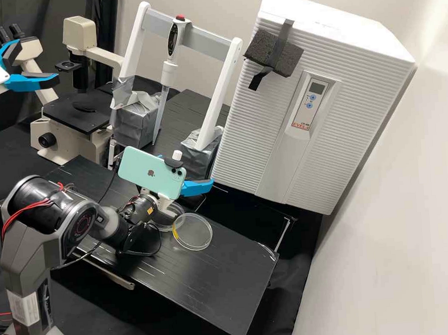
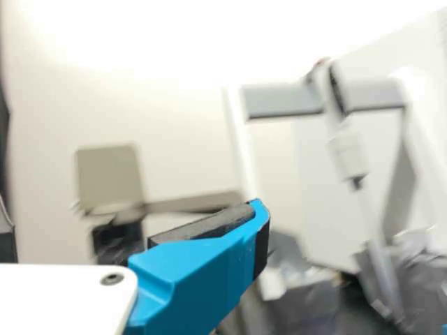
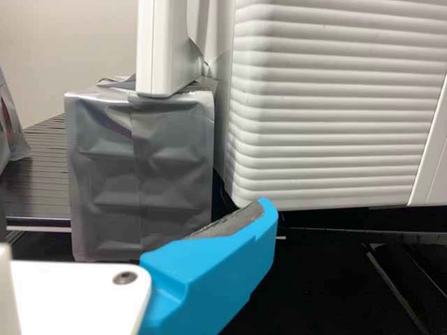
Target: Use the pipette
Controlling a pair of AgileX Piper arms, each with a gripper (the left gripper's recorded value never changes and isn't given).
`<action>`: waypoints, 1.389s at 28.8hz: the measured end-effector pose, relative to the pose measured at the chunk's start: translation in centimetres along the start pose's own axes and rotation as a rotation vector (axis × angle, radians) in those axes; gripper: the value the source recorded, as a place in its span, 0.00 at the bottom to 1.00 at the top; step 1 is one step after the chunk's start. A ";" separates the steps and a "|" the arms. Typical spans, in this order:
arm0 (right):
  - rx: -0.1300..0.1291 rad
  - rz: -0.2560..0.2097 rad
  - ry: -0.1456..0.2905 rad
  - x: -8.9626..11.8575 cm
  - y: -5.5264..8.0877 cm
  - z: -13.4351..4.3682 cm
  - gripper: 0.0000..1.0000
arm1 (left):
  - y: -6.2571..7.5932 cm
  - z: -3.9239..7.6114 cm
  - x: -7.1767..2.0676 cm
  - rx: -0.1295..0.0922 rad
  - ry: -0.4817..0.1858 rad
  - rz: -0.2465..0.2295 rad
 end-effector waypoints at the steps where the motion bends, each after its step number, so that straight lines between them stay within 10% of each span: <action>1: 0.000 0.000 0.000 0.0 0.0 0.0 1.00 | 0.3 0.3 0.14 0.001 -0.017 0.008; 11: 0.007 0.002 0.006 -0.3 0.4 -0.4 1.00 | 1.4 2.4 1.06 -0.018 -0.094 0.043; 20: 0.063 0.120 0.221 -2.5 5.1 -6.6 1.00 | -0.4 2.9 1.81 -0.016 -0.094 -0.042; 27: 0.076 0.112 0.319 -2.2 6.6 -11.1 1.00 | -1.8 2.5 2.40 -0.034 -0.055 -0.078; 40: 0.006 0.124 0.332 0.1 8.9 -17.0 1.00 | -2.1 2.0 2.45 -0.035 -0.037 -0.090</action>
